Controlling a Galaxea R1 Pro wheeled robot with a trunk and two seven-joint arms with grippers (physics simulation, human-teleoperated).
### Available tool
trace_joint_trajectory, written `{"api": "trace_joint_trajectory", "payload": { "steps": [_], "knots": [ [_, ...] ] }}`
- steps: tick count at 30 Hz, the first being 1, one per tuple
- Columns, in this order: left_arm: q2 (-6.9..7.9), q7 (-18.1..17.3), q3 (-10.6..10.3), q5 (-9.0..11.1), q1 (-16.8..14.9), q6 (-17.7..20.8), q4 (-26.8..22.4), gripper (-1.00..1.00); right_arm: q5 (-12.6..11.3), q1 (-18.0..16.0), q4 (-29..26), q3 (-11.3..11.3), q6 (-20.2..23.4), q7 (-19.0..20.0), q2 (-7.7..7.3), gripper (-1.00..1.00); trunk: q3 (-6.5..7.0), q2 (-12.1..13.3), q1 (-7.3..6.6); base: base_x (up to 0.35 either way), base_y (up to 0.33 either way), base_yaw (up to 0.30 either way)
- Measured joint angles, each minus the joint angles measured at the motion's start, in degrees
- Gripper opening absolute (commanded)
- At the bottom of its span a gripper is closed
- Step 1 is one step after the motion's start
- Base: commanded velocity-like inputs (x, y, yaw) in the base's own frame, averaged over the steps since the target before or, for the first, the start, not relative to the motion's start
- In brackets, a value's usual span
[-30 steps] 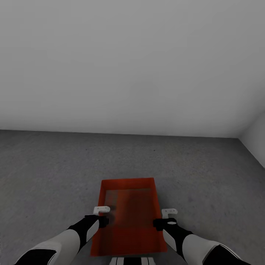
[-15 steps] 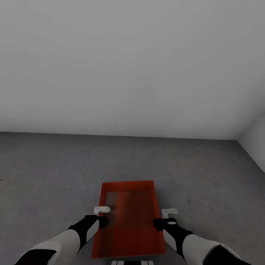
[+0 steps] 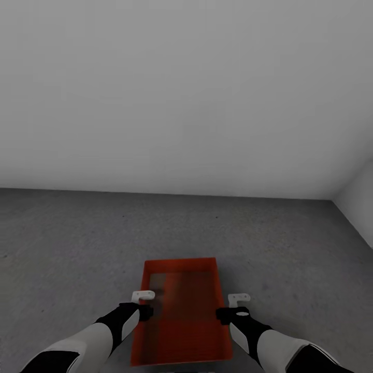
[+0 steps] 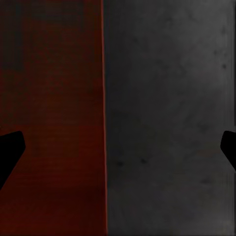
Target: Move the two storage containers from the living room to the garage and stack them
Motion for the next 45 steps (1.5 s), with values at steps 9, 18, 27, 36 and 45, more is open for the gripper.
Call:
{"api": "trace_joint_trajectory", "payload": {
  "steps": [9,18,27,36,45],
  "knots": [
    [-0.04,0.03,0.00,0.00,0.00,0.00,0.00,1.00,0.06,0.00,0.00,0.00,0.08,-0.02,0.06,1.00,1.62,3.61,-1.98,0.000,0.000,0.000],
    [-0.07,0.03,0.00,0.00,0.00,0.00,0.00,1.00,0.06,0.00,0.00,-0.02,0.09,0.02,0.26,1.00,3.23,7.22,-3.95,0.000,0.000,0.000],
    [-0.04,0.03,0.00,0.00,0.00,0.00,-0.02,1.00,0.06,0.00,0.00,-0.02,0.09,-0.02,0.27,1.00,4.85,10.83,-5.93,0.000,0.000,0.000],
    [-0.01,0.03,0.00,0.00,0.00,0.00,0.00,1.00,0.00,0.00,0.00,-0.08,0.09,-0.03,0.27,1.00,6.46,14.44,-7.91,0.000,0.000,0.000],
    [-0.03,0.03,0.00,0.00,0.02,0.00,0.00,1.00,-0.24,0.00,0.00,-0.12,0.09,-0.08,0.32,1.00,8.08,18.05,-9.89,0.000,0.000,0.000]
  ]
}}
